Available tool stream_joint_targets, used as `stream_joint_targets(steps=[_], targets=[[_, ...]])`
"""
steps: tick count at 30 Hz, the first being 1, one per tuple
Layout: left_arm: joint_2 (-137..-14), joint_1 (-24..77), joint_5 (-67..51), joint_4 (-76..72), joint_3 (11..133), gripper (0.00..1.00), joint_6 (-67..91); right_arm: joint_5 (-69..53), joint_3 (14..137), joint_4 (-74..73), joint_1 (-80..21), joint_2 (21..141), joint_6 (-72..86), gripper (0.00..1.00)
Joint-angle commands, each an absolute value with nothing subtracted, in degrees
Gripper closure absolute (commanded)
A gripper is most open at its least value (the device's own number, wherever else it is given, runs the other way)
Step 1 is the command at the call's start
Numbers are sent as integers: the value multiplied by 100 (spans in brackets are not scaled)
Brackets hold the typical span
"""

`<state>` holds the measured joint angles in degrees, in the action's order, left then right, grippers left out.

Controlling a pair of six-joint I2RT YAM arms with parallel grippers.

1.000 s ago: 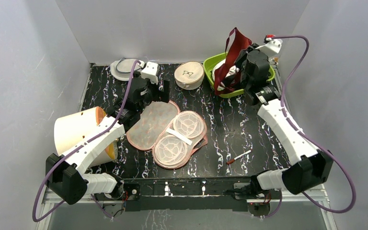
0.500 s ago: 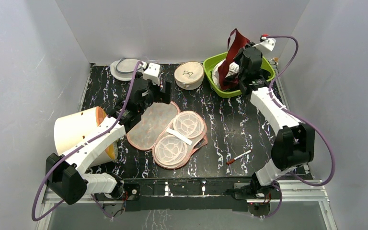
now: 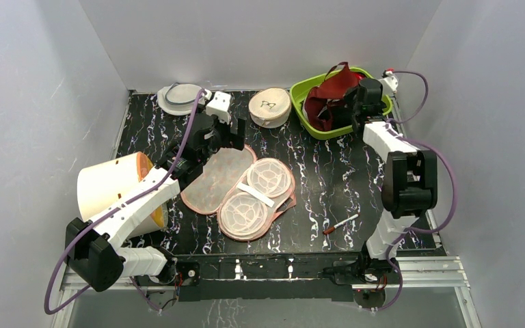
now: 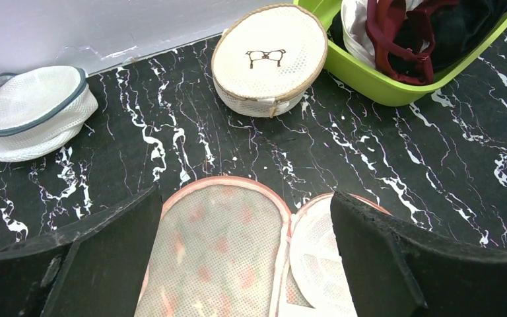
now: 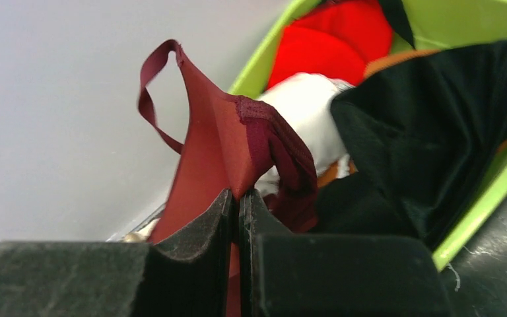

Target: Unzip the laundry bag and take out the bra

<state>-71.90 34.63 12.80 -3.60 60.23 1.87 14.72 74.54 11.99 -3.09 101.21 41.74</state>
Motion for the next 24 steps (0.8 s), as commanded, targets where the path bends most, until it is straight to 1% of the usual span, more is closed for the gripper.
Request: stream_joint_targets(steps=[1,6,12,14,17,20,21,24], targets=[[-6943,3497,1362,-484,5998,1,117,946,7484,1336,144,10506,4770,100],[-6988,3506,1357,-499,5986,2,107,783,7751,1128,366,11035,4610,100],[-6983,3517,1366,-516,5976,1,97,1093,7914,854,446,11470,4227,100],[-6970,3522,1362,-519,5978,2,97,1018,8135,616,449,11680,4086,100],[-6975,3533,1358,-527,5960,2,84,773,8630,64,464,11966,4000,96],[-6965,3533,1388,-544,5951,2,82,689,8543,61,462,11863,4064,92],[-6961,3533,1383,-546,5950,2,79,704,8451,100,463,11781,4114,90],[-6972,3535,1367,-553,5941,2,86,669,8266,147,458,11492,4165,79]])
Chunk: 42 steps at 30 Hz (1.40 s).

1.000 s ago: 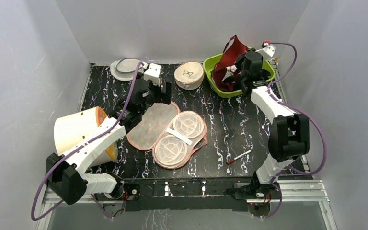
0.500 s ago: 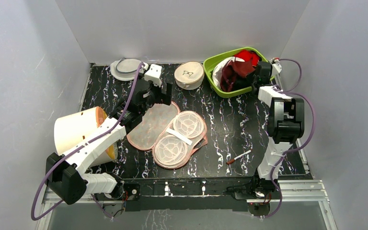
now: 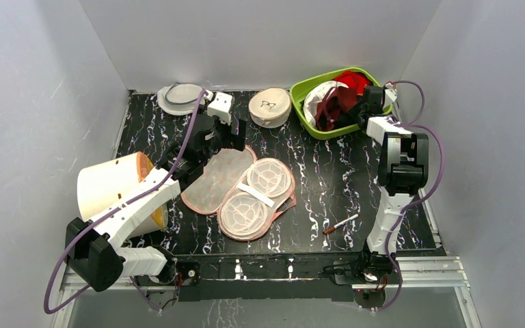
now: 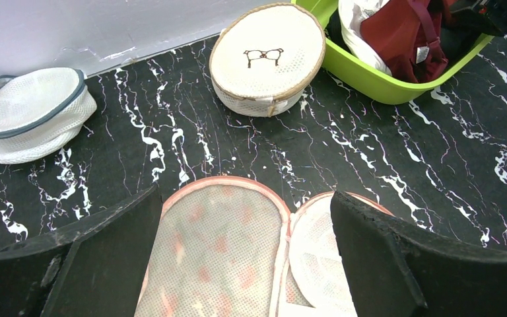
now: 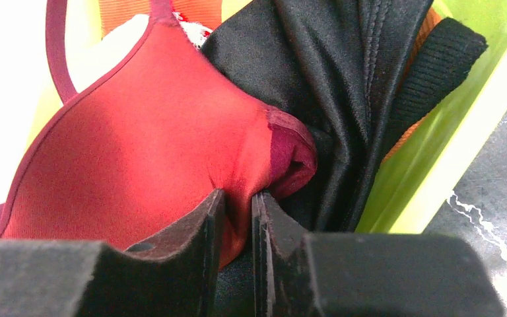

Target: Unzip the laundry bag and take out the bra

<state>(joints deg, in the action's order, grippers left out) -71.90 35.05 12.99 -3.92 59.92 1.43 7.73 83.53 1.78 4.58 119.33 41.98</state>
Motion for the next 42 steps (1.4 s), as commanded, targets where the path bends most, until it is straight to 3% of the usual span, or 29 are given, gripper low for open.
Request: stream_joint_targets(steps=[1,14,23,28,33,42], targets=[[-6978,3533,1345,-549,5941,2,90,653,8233,97,458,11393,4166,76],[-7015,3533,1253,-544,5950,2,158,717,7234,-311,451,9486,3755,42],[-7107,3518,1168,-514,5977,2,223,-1086,5817,-466,416,8140,3176,18],[-7207,3493,1080,-502,5993,2,306,-1481,4663,-317,-714,7100,2684,5],[-7381,3481,975,-458,6027,2,392,-1251,3825,-494,-1714,6207,2465,2],[-8039,3525,802,-302,6091,2,676,-1388,3021,-726,-1784,5315,2143,2]])
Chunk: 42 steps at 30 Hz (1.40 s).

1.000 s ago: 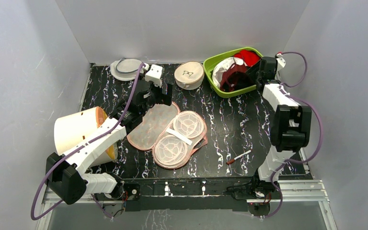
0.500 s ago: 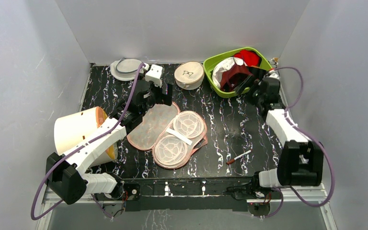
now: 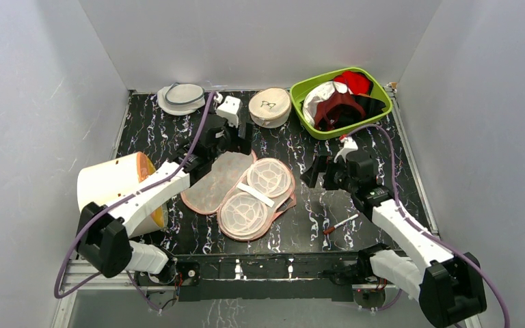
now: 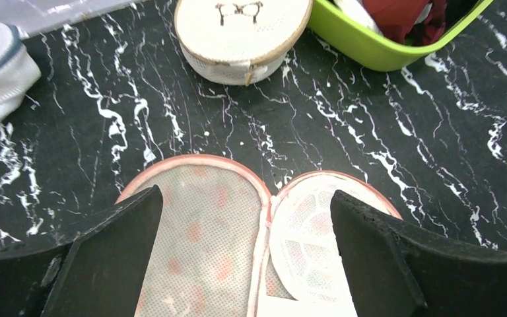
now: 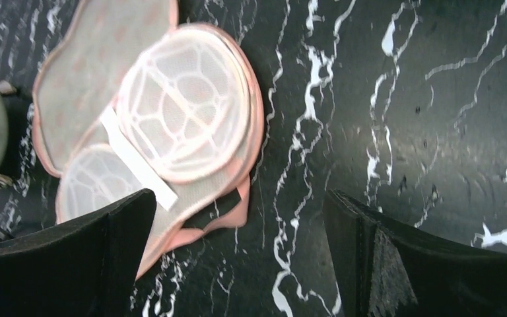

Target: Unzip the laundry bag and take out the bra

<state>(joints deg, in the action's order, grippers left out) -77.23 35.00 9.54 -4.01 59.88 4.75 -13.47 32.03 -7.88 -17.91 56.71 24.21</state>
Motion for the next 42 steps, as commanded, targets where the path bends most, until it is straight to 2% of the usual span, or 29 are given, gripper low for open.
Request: stream_joint_targets(steps=[1,8,14,17,21,27,29,31,39,42], targets=[[-8160,3564,811,-251,6129,2,695,-1357,2976,-759,-1784,5218,2110,2],[-8783,3762,1210,119,6250,2,757,-1233,2671,-580,-1784,4400,2064,2],[-8738,3614,1214,938,6400,2,1085,-1258,2669,-534,-1784,4308,2007,2],[-8423,3257,911,1213,6242,2,1219,-1280,2697,-561,-1781,4354,2004,2],[-8164,2260,219,1523,5982,2,1491,-1340,2703,-579,-1784,4330,1992,2],[-8660,1626,134,1890,6344,2,1687,-1403,2665,-554,-1784,4213,1994,2],[-8943,1275,-315,1819,6503,5,1865,-1411,2663,-545,-1784,4217,1987,2],[-9284,1162,-454,1695,6672,13,1808,-1402,2663,-545,-1784,4223,1991,2],[-10222,1168,376,1664,6925,39,1098,-1380,2663,-540,-1784,4249,1998,2],[-10460,1283,292,1549,6830,43,956,-1400,2672,-543,-1784,4294,1993,2]])
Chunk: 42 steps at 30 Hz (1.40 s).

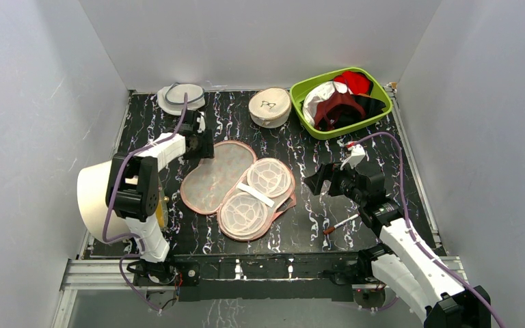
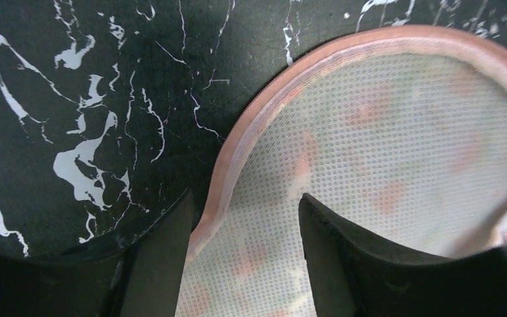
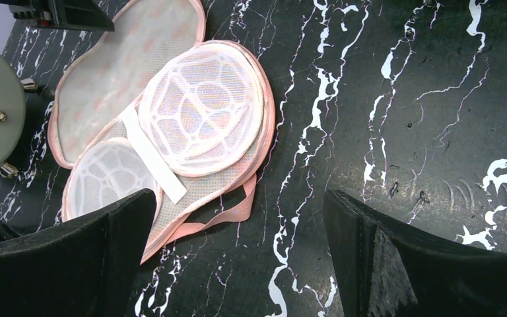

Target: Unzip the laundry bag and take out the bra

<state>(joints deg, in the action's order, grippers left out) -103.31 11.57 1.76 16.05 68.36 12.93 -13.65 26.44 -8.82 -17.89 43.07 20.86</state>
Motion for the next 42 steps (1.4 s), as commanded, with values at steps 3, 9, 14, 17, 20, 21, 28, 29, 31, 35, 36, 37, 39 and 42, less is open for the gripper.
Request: stream_joint_targets(steps=[3,9,14,17,20,21,28,29,31,35,36,37,39,42], targets=[[-10696,1338,554,1633,7021,48,820,-1402,2681,-545,-1784,4315,1989,2],[-10880,1328,625,1626,7054,58,800,-1372,2681,-547,-1782,4290,1987,2],[-11133,1327,403,1676,7099,68,835,-1371,2676,-540,-1784,4292,1986,2],[-11124,1328,300,1707,7128,88,844,-1379,2681,-536,-1784,4298,1991,2],[-10832,1345,294,1592,6986,98,836,-1376,2672,-536,-1784,4258,1995,2],[-10721,1358,298,1576,6942,99,846,-1372,2668,-536,-1784,4247,1996,2],[-9790,1688,596,1882,6749,100,830,-1398,2663,-525,-1784,4228,2005,2],[-9646,1774,752,1992,6794,100,808,-1405,2660,-519,-1784,4233,2008,2],[-9344,1985,1130,2266,6924,100,775,-1421,2654,-510,-1785,4234,2005,2],[-8898,2264,1425,2706,7158,100,813,-1450,2654,-498,-1784,4220,2006,2],[-8817,2330,1468,2833,7214,100,850,-1455,2650,-498,-1782,4215,2005,2],[-8731,2424,1508,2952,7243,100,875,-1455,2646,-498,-1780,4204,2007,2],[-8586,2790,1677,3135,7264,100,879,-1460,2638,-492,-1782,4172,2008,2],[-8519,3387,2145,3512,7353,100,1008,-1459,2628,-492,-1784,4124,2005,2]])
